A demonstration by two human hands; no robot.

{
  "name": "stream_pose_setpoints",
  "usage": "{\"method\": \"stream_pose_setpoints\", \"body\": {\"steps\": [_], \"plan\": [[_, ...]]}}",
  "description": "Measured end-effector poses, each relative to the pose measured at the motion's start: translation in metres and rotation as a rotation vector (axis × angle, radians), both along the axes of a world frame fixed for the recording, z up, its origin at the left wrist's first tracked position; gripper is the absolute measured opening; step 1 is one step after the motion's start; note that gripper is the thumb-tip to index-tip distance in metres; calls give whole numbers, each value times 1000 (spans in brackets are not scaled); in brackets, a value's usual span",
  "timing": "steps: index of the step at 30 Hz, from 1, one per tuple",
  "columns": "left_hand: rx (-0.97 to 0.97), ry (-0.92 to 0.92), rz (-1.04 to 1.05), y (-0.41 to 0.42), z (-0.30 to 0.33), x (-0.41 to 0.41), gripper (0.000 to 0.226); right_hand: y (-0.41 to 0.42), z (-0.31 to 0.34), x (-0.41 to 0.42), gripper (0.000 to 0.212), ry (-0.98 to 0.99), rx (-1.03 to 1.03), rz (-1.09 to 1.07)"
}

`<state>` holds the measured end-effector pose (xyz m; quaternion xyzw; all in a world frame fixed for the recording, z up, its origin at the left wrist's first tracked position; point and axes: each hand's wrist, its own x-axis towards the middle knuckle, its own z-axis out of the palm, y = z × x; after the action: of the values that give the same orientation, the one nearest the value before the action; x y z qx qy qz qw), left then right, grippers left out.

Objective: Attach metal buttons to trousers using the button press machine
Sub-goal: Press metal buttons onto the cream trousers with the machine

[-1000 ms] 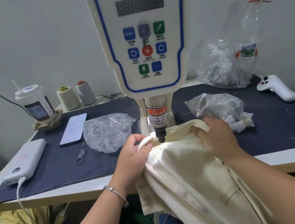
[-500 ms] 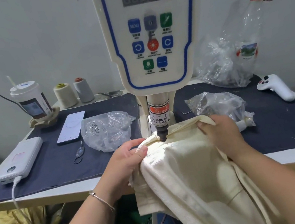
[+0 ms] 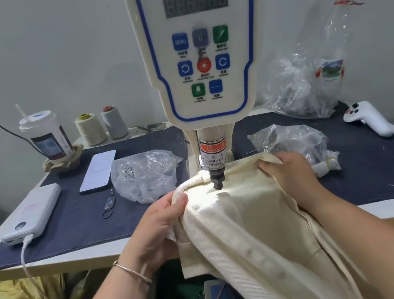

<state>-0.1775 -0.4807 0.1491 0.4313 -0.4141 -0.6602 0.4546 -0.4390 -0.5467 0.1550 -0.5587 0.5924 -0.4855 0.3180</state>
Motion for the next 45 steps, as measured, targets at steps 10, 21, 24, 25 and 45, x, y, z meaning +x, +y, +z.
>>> {"method": "stream_pose_setpoints", "body": {"steps": [10,21,24,25,45], "plan": [[31,-296,121,-8,-1,-23,59,-5,-15,-6,34,73,-50,-93],[-171,-488,159,-5,-7,-24,48,-5,-17,5,30,325,-5,-134],[-221,-524,178,-1,-10,-22,67,-3,-15,5,32,387,-3,-144],[-230,-521,189,0,-10,-21,69,-2,-14,4,32,384,-9,-143],[-314,-727,290,-12,-23,-25,36,2,-22,2,32,606,13,-149]]}}
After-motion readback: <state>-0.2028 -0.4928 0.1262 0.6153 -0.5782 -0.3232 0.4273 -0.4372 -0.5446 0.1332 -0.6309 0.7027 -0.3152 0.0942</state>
